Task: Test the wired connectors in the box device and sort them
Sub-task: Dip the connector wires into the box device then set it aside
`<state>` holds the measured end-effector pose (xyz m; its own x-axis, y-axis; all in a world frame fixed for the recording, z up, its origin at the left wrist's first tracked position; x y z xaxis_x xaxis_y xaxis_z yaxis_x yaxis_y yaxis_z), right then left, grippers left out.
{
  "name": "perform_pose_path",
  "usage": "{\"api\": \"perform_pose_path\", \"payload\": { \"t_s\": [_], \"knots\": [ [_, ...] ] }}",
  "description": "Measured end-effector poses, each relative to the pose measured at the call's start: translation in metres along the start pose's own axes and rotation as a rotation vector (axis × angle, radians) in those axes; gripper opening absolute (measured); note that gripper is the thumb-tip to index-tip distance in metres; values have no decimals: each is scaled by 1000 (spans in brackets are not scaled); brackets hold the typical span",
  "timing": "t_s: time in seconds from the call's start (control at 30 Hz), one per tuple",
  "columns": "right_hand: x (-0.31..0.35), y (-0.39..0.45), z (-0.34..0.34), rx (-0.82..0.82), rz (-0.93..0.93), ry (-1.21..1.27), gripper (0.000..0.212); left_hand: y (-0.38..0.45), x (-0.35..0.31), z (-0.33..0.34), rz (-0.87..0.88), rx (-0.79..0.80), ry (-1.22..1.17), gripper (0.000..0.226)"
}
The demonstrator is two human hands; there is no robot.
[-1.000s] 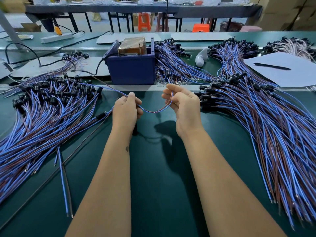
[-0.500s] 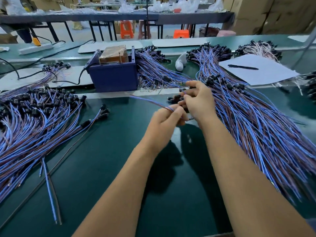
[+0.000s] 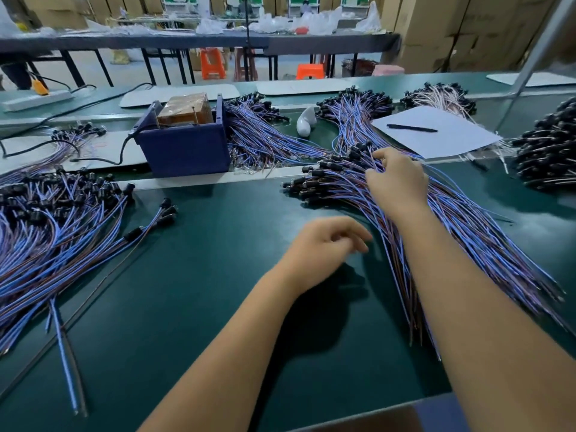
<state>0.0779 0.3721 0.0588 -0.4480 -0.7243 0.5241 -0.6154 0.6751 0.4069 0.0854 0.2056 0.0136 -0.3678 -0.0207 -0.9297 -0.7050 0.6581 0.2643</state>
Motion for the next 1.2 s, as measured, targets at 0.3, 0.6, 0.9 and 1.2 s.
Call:
{"api": "perform_pose_path", "payload": {
  "t_s": [0.3, 0.6, 0.9, 1.2],
  "knots": [
    [125, -78, 77, 213, -285, 324, 34, -27, 39, -167, -204, -872, 667, 27],
    [164, -110, 137, 387, -258, 9, 27, -58, 65, -242, -587, -971, 685, 46],
    [161, -111, 139, 365, -281, 125, 21, -59, 70, -250, -561, -1091, 636, 30],
    [157, -115, 136, 415, -145, 553, 34, -47, 46, -228, -98, -1174, 348, 17]
  ]
}}
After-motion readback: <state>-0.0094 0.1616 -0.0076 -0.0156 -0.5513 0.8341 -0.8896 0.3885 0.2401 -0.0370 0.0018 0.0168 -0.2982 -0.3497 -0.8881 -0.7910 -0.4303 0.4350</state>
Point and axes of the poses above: each hand's wrist, its own y-axis towards the middle knuckle, its own z-axis out of the palm, x = y × z, the point moved 6 cm from there along y, towards the middle knuckle, and after that the axes turned 7 degrees about -x, right-handed, at the moved point
